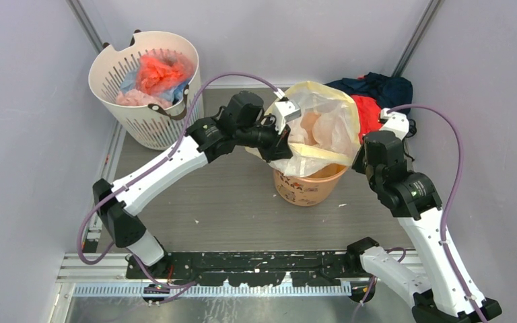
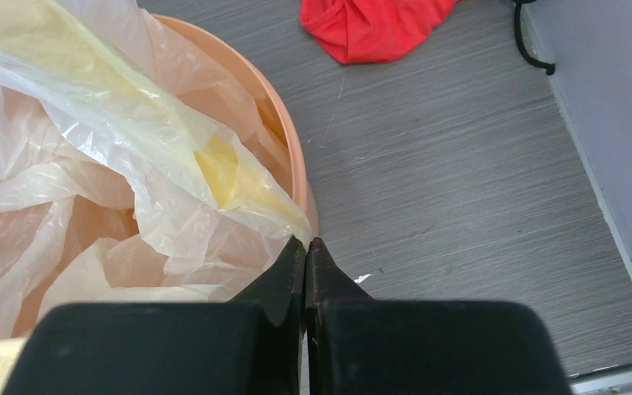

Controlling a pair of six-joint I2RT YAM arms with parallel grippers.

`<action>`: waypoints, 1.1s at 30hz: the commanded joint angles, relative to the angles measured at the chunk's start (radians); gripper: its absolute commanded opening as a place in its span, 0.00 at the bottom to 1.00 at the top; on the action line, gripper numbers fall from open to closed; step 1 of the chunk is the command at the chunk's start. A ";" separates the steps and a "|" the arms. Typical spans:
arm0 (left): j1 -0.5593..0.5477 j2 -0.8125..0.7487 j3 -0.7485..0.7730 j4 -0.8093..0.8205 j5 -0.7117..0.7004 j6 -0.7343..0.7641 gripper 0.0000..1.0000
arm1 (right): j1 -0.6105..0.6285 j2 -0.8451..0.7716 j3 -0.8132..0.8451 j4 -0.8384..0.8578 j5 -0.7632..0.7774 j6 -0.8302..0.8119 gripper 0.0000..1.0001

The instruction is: Put the trash bags into the trash bin

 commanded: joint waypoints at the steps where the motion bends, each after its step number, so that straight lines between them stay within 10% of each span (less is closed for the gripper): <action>1: -0.012 -0.102 -0.046 0.095 -0.015 -0.033 0.00 | -0.005 -0.050 -0.033 0.049 0.002 0.038 0.01; 33: -0.137 -0.178 -0.316 0.176 -0.312 -0.061 0.00 | -0.006 -0.211 -0.339 0.106 0.004 0.221 0.01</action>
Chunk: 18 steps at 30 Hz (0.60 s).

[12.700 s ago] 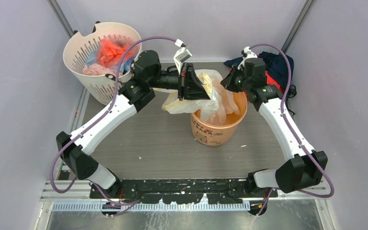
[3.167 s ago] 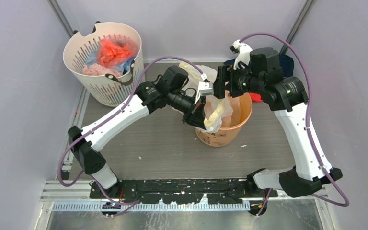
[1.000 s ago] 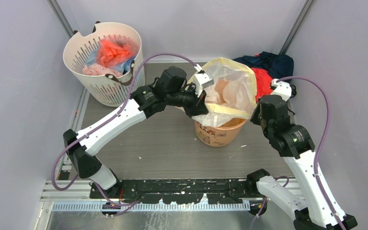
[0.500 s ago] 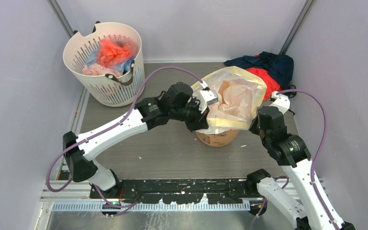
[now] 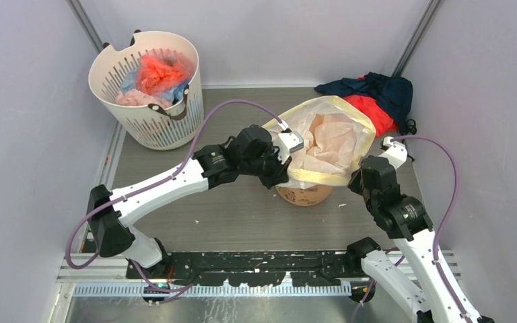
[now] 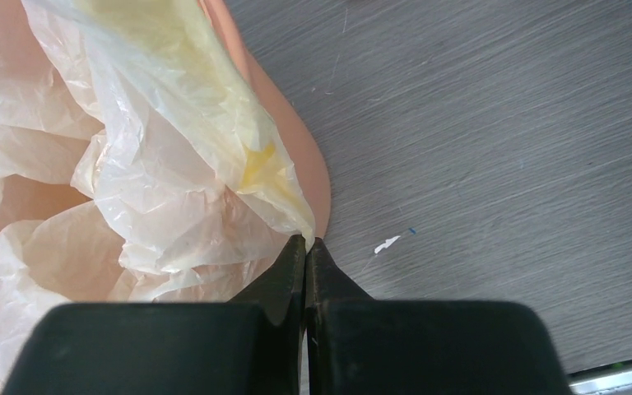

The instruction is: Put the trash bags into the trash bin

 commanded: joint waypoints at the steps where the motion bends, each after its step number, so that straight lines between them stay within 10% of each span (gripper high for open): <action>1: 0.001 -0.061 -0.034 0.091 -0.116 -0.011 0.00 | -0.005 -0.016 -0.032 0.045 0.045 0.039 0.01; 18: 0.010 -0.118 -0.170 0.211 -0.364 -0.119 0.00 | -0.005 -0.074 -0.026 0.041 0.058 0.082 0.01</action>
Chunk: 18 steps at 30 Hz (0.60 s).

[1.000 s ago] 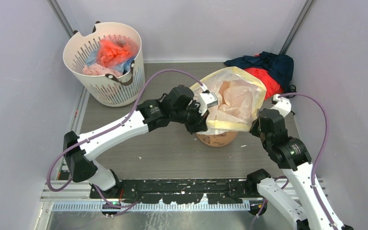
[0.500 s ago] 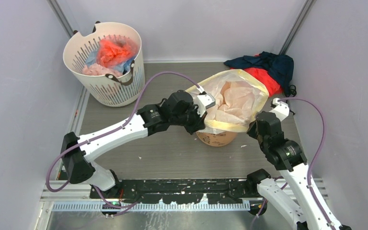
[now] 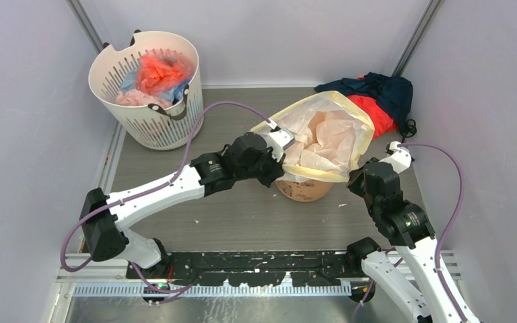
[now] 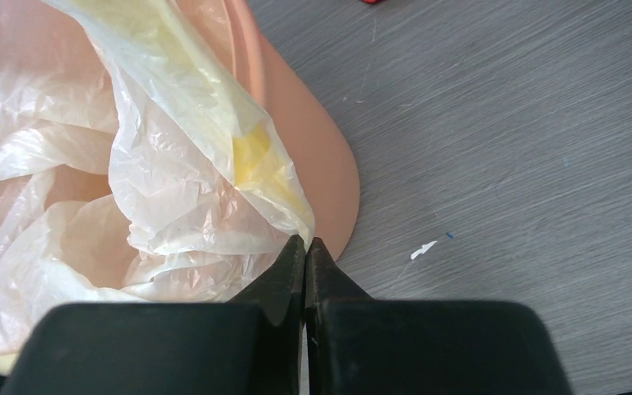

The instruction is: Put the trash bags into the trash bin

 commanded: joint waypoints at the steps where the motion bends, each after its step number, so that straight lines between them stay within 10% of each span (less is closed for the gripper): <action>1: 0.020 -0.075 -0.060 0.075 -0.172 -0.040 0.00 | -0.005 -0.020 0.022 -0.009 0.064 0.002 0.01; 18: 0.087 -0.090 -0.060 0.057 -0.106 -0.190 0.00 | -0.006 -0.037 -0.030 0.024 0.010 0.045 0.01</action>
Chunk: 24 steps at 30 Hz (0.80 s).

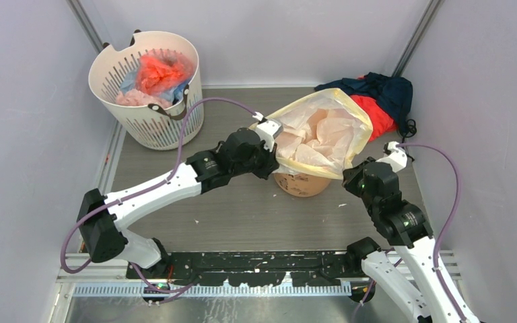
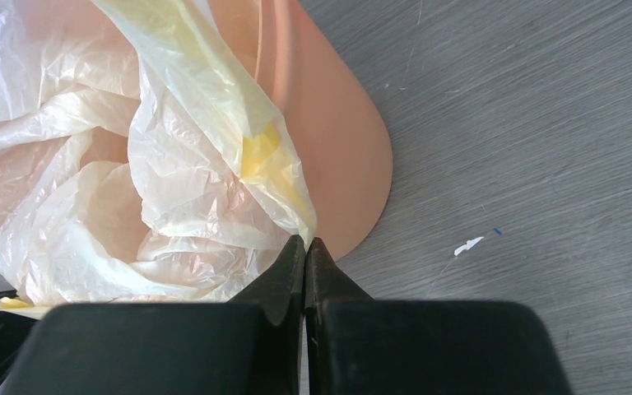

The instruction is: Put the trash bags into the trash bin

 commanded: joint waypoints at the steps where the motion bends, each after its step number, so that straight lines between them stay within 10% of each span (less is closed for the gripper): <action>1: 0.034 -0.073 -0.022 0.021 -0.017 -0.070 0.00 | -0.011 -0.027 -0.006 -0.032 0.088 -0.011 0.01; 24: 0.034 -0.101 0.055 -0.002 0.109 0.006 0.26 | -0.011 -0.021 0.024 -0.031 0.076 -0.008 0.01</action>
